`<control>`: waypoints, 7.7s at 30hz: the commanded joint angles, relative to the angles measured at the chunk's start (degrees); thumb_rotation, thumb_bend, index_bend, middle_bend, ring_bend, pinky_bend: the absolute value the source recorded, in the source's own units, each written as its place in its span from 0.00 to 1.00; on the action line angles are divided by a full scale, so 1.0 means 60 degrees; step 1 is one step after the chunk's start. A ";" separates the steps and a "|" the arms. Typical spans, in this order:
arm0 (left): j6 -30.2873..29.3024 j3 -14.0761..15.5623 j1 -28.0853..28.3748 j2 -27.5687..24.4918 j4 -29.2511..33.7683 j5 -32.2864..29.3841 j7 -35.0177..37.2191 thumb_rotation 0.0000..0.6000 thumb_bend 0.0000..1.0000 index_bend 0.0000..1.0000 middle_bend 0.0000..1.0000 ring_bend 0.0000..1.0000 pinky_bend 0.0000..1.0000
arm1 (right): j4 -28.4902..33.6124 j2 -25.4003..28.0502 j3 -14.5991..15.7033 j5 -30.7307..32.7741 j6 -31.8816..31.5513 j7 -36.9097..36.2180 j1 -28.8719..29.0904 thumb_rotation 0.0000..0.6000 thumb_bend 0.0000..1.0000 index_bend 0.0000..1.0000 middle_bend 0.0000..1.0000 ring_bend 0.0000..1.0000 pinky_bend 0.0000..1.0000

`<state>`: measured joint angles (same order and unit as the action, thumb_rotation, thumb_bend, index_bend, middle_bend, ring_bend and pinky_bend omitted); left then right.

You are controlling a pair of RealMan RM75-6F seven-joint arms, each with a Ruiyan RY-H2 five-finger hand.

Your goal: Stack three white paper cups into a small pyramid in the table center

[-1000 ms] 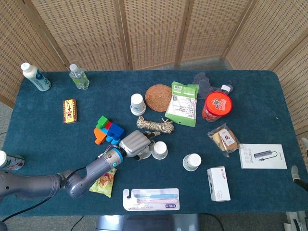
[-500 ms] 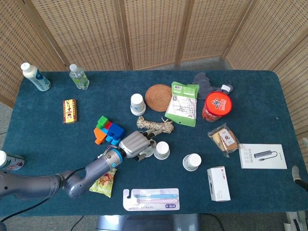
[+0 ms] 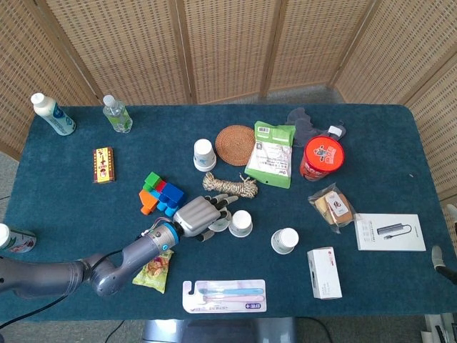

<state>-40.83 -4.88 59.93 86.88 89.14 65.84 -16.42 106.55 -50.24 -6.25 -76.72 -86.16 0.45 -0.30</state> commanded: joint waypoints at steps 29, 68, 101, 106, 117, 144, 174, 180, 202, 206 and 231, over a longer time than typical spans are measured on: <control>0.0189 0.0121 -0.0053 -0.0399 0.0485 0.0052 0.0100 1.00 0.45 0.00 0.00 0.00 0.14 | 0.0023 0.0000 0.0028 -0.0073 0.0015 0.0013 0.0009 1.00 0.51 0.00 0.00 0.00 0.00; -0.3389 0.1024 -0.3718 -0.6214 0.3851 0.3051 0.2723 1.00 0.45 0.00 0.00 0.00 0.07 | 0.1485 0.0185 0.0243 0.0528 0.3318 0.2529 0.2192 1.00 0.49 0.00 0.00 0.00 0.11; -0.4618 0.0933 -0.5536 -0.6692 0.2570 0.3935 0.5275 1.00 0.45 0.00 0.00 0.00 0.07 | 0.2456 -0.2066 0.0664 0.3371 0.4952 0.6740 0.5086 1.00 0.48 0.00 0.00 0.00 0.21; -0.4702 0.0870 -0.5652 -0.6608 0.2309 0.3974 0.5579 1.00 0.45 0.00 0.00 0.00 0.07 | 0.2544 -0.2426 0.0707 0.4049 0.4741 0.7377 0.5542 1.00 0.48 0.00 0.00 0.00 0.21; -0.4810 0.0842 -0.5877 -0.6496 0.1910 0.4095 0.5996 1.00 0.45 0.00 0.00 0.00 0.07 | 0.2614 -0.2984 0.0853 0.4972 0.4369 0.7987 0.6262 1.00 0.48 0.00 0.00 0.00 0.21; -0.4950 0.0775 -0.6225 -0.6419 0.1401 0.4164 0.6596 1.00 0.45 0.00 0.00 0.00 0.07 | 0.2108 -0.3901 0.1198 0.5662 0.3816 0.8116 0.7165 1.00 0.49 0.00 0.00 0.00 0.38; -0.5020 0.0675 -0.6444 -0.6544 0.1494 0.4130 0.6606 1.00 0.45 0.00 0.00 0.00 0.09 | 0.1579 -0.4090 0.1447 0.5108 0.3660 0.7344 0.7135 1.00 0.56 0.30 0.26 0.29 0.68; -0.5007 0.0619 -0.6438 -0.6560 0.1525 0.4096 0.6568 1.00 0.45 0.00 0.00 0.00 0.09 | 0.1840 -0.3827 0.1452 0.4954 0.3551 0.7355 0.7125 1.00 0.56 0.30 0.26 0.29 0.68; -0.5096 0.0552 -0.6537 -0.6833 0.1851 0.4140 0.6297 1.00 0.45 0.00 0.00 0.00 0.10 | 0.3184 -0.1849 0.0842 0.4950 0.4435 0.6857 0.7852 1.00 0.56 0.30 0.26 0.30 0.68; -0.5062 0.0534 -0.6537 -0.6820 0.1860 0.4097 0.6272 1.00 0.45 0.00 0.00 0.00 0.10 | 0.3362 -0.1491 0.0674 0.5149 0.4663 0.6816 0.8125 1.00 0.56 0.30 0.26 0.30 0.68; -0.5168 0.0540 -0.6698 -0.6911 0.1791 0.4114 0.6399 1.00 0.45 0.00 0.00 0.00 0.10 | 0.3216 -0.1405 -0.0106 0.7162 0.6252 0.6657 1.0795 1.00 0.56 0.31 0.26 0.31 0.68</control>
<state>-71.80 -1.65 19.78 45.39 99.93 90.52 21.93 126.44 -58.04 -6.66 -34.92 -49.19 40.28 63.34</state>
